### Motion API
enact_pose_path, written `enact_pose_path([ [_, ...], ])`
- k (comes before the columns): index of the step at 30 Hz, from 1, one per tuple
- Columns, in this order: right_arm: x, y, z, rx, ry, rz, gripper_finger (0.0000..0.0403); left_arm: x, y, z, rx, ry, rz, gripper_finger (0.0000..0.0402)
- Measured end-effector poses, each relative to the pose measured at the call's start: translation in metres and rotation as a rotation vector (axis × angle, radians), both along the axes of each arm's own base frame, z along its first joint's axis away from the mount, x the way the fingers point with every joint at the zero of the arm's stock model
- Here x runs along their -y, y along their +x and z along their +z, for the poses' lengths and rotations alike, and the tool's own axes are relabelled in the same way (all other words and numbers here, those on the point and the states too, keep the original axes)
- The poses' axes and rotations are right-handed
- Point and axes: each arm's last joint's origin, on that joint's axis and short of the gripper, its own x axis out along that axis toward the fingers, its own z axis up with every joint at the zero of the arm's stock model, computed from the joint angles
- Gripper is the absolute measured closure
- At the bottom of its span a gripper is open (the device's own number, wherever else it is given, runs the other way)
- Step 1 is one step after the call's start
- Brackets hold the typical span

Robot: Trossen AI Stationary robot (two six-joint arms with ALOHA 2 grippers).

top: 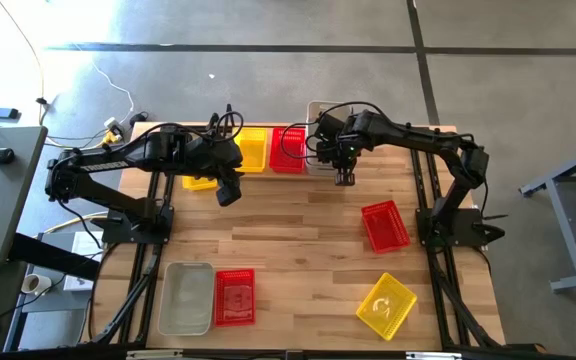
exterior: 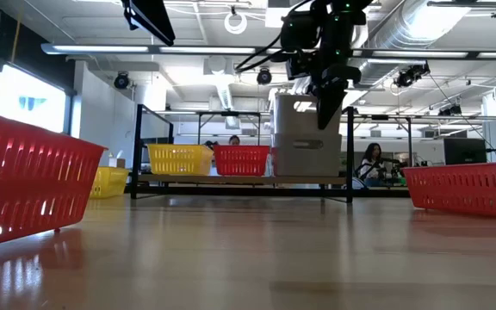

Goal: Stack baskets on shelf by color
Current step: Stack the right white bin on top of the white bin on the shelf, then stack the top yellow basket on top of the yellow basket on the shelf

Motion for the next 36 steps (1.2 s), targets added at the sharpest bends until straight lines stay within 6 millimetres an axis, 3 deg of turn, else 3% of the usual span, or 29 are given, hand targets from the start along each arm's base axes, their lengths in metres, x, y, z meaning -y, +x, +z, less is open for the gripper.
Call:
enact_pose_path([
  [7, 0.000, 0.000, 0.000, 0.005, 0.005, -0.022, 0.0396, 0.000, 0.000, 0.000, 0.000, 0.000, 0.000, 0.0303],
  [19, 0.000, 0.000, 0.004, 0.014, 0.010, -0.086, 0.0286, 0.000, 0.000, 0.000, -0.004, 0.005, -0.007, 0.0303],
  [29, -0.003, -0.001, 0.042, 0.064, 0.050, -0.199, 0.0279, 0.001, -0.003, -0.003, -0.050, -0.003, -0.014, 0.0303],
  [36, -0.017, 0.003, 0.053, 0.086, 0.058, -0.239, 0.0279, 0.007, -0.013, -0.009, -0.164, -0.085, -0.047, 0.0303],
])
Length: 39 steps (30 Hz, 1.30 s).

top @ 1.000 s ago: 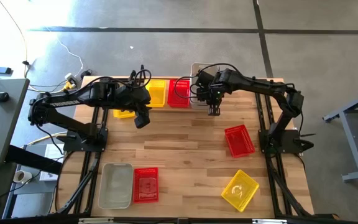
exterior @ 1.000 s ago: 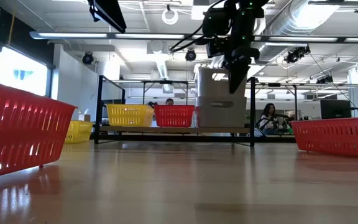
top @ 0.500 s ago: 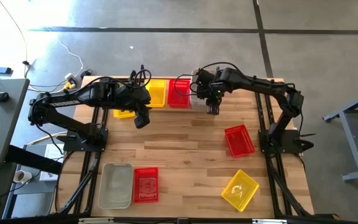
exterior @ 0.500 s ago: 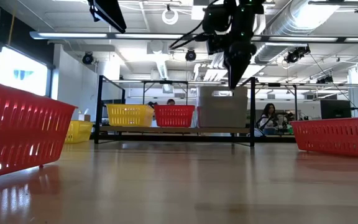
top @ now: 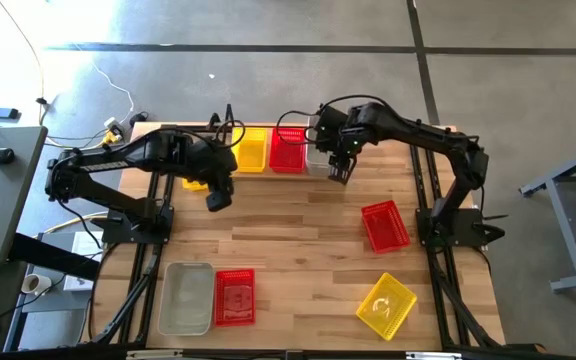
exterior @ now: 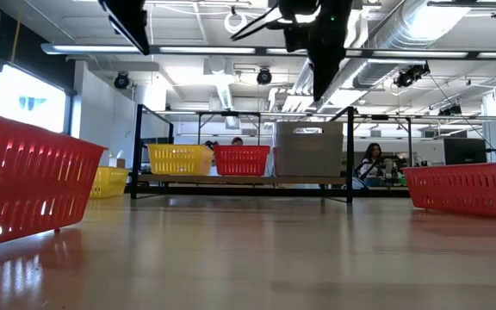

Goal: Stack baskets on shelf by color
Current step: Stack the top yellow basket on top of the yellow basket on the shelf

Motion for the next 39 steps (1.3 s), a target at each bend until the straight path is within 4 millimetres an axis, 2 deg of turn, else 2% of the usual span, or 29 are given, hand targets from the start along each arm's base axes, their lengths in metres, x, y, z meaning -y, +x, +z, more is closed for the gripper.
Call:
enact_pose_path([
  [5, -0.011, 0.002, 0.001, -0.003, 0.000, -0.025, 0.0279, 0.005, -0.008, 0.000, -0.052, -0.016, -0.009, 0.0303],
  [13, -0.022, 0.005, 0.001, -0.021, -0.039, -0.059, 0.0279, 0.017, -0.028, 0.009, 0.009, -0.025, 0.004, 0.0303],
  [20, -0.029, 0.006, 0.000, -0.016, -0.033, -0.067, 0.0279, 0.027, -0.053, -0.024, -0.010, -0.006, 0.071, 0.0303],
  [25, -0.029, 0.006, 0.000, -0.018, -0.040, -0.068, 0.0279, 0.036, -0.063, -0.045, 0.025, 0.019, 0.134, 0.0303],
  [35, -0.028, 0.006, 0.000, -0.027, -0.062, -0.049, 0.0279, 0.048, -0.057, -0.087, 0.036, 0.107, 0.277, 0.0303],
  [39, -0.028, 0.006, 0.000, -0.029, -0.063, -0.042, 0.0279, 0.048, -0.056, -0.108, -0.012, 0.142, 0.307, 0.0303],
])
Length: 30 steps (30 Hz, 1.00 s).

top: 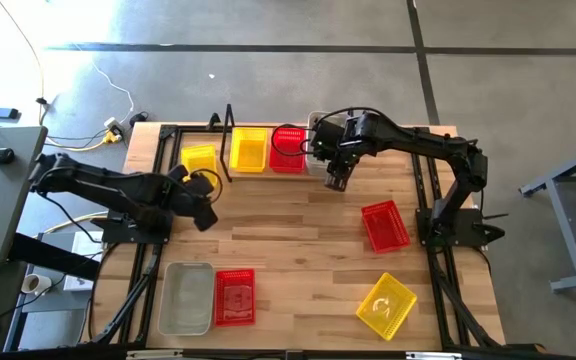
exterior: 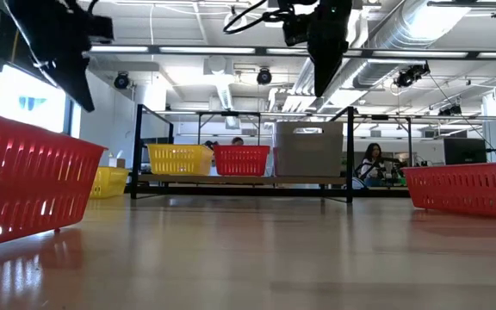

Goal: Stack baskets on shelf by color
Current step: Stack the top yellow basket on top of the yellow basket on the shelf

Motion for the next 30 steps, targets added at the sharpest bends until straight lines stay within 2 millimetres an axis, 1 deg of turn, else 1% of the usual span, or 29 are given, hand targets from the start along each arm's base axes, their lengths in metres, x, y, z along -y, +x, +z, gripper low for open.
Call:
enact_pose_path([
  [3, 0.000, 0.000, 0.000, -0.005, -0.004, 0.021, 0.0279, -0.002, -0.001, -0.016, -0.067, 0.025, 0.016, 0.0303],
  [7, 0.000, 0.000, 0.000, -0.008, -0.008, 0.037, 0.0279, -0.007, 0.004, -0.030, -0.157, 0.045, 0.042, 0.0303],
  [12, 0.000, 0.000, 0.000, -0.006, -0.005, 0.027, 0.0279, -0.014, 0.015, -0.046, -0.311, -0.002, 0.001, 0.0303],
  [15, 0.000, 0.000, 0.000, -0.004, -0.003, 0.018, 0.0279, -0.018, 0.019, -0.055, -0.375, -0.030, 0.004, 0.0303],
  [25, 0.000, 0.000, 0.000, 0.006, 0.007, -0.021, 0.0279, -0.033, 0.025, -0.071, -0.495, -0.057, 0.035, 0.0303],
  [30, 0.000, 0.000, 0.000, 0.013, 0.014, -0.056, 0.0279, -0.040, 0.027, -0.076, -0.508, -0.126, 0.032, 0.0303],
])
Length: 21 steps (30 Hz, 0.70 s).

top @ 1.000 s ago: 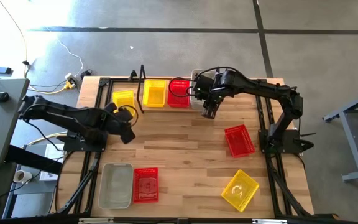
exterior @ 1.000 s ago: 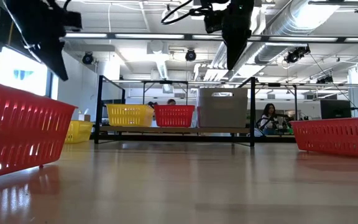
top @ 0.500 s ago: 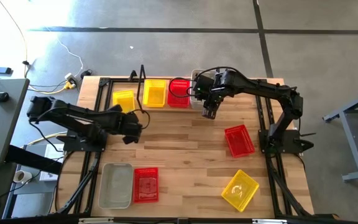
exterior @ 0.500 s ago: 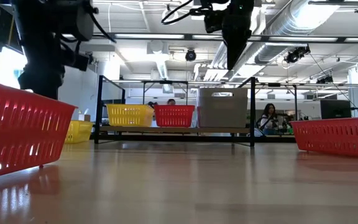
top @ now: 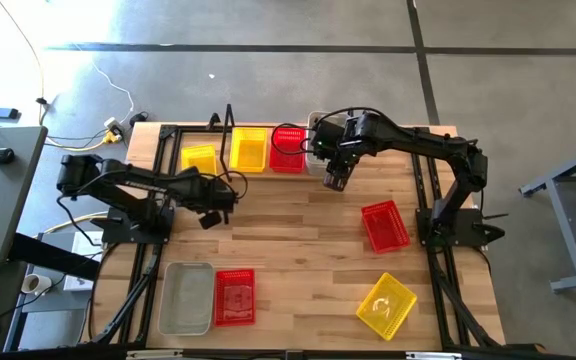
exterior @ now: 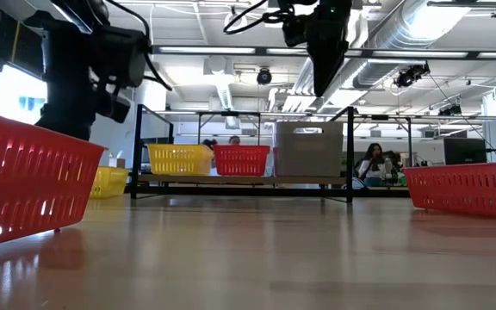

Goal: Stack baskets on shelf by color
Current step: Stack the top yellow basket on top of the yellow basket on the shelf

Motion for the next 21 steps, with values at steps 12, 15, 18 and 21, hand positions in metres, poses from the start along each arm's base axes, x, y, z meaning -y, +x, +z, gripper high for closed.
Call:
enact_pose_path([
  [12, 0.000, 0.000, 0.000, 0.012, 0.013, -0.052, 0.0279, -0.008, -0.002, -0.001, -0.018, 0.031, 0.041, 0.0303],
  [15, 0.000, 0.000, 0.000, 0.015, 0.015, -0.065, 0.0279, -0.010, -0.003, -0.001, -0.020, 0.042, 0.058, 0.0303],
  [18, 0.000, 0.000, 0.000, 0.015, 0.015, -0.066, 0.0279, -0.013, -0.004, -0.001, -0.020, 0.041, 0.076, 0.0303],
  [21, 0.000, 0.000, 0.000, 0.018, 0.017, -0.077, 0.0279, -0.015, -0.004, 0.000, -0.019, 0.041, 0.087, 0.0303],
])
